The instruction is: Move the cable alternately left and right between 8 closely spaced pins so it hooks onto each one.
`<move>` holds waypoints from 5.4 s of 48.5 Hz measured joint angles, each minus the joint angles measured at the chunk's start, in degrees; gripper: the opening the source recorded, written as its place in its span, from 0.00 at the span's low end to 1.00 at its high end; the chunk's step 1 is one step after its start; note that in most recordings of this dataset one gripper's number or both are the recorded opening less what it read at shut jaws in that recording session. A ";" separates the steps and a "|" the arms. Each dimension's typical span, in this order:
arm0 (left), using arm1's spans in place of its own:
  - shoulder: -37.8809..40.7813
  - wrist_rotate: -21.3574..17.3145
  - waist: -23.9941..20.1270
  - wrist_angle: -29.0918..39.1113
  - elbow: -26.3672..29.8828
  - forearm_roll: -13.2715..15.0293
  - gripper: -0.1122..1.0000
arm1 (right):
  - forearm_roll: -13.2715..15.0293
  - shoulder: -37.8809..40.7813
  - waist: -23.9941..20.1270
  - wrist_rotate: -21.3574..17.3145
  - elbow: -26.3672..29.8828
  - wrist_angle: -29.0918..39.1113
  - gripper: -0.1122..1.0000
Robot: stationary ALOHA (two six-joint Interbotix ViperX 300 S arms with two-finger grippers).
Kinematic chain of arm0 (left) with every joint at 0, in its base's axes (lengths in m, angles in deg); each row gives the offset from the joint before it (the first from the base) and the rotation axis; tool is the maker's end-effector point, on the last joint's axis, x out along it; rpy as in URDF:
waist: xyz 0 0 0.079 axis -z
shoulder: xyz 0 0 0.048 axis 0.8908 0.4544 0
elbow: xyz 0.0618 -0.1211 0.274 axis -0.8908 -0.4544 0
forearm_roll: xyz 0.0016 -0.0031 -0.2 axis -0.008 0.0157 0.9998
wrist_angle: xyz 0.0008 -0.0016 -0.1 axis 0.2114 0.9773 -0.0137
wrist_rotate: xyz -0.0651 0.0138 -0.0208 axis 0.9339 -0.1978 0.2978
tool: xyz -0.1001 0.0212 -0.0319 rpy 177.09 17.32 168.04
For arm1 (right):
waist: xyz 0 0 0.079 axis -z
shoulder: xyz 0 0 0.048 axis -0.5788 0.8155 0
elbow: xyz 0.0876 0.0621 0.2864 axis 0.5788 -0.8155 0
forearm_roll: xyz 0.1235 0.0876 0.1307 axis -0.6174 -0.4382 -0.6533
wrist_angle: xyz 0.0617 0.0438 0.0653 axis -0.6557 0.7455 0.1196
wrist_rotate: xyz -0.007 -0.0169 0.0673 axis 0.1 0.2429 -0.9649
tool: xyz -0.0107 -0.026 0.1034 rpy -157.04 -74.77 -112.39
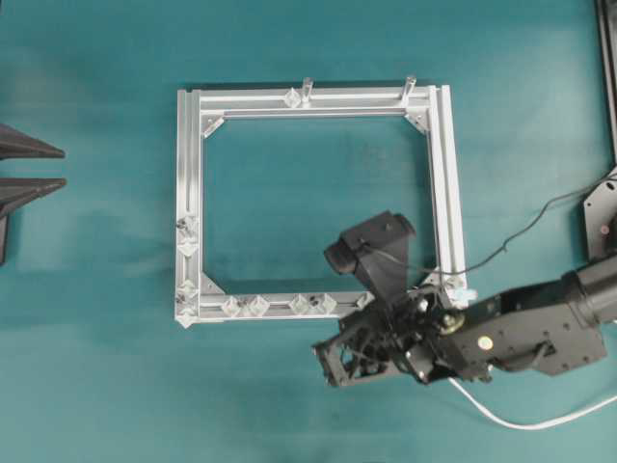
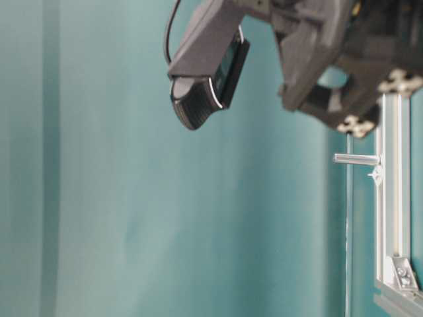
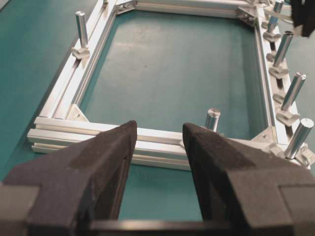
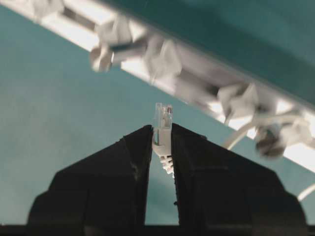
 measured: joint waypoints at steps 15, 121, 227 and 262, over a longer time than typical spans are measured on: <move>0.09 0.00 0.00 -0.09 0.00 0.00 0.53 | -0.62 2.55 -2.37 -2.37 3.69 0.53 0.25; 0.09 0.00 0.00 -0.09 0.00 0.00 0.53 | 1.67 9.67 7.91 3.69 12.04 -3.43 0.25; 0.09 0.00 0.00 -0.09 0.00 0.00 0.53 | 1.76 15.82 18.46 15.82 20.57 -7.12 0.24; 0.09 0.00 0.00 -0.09 -0.26 0.00 0.53 | -2.37 17.75 15.38 17.31 24.52 -7.12 0.24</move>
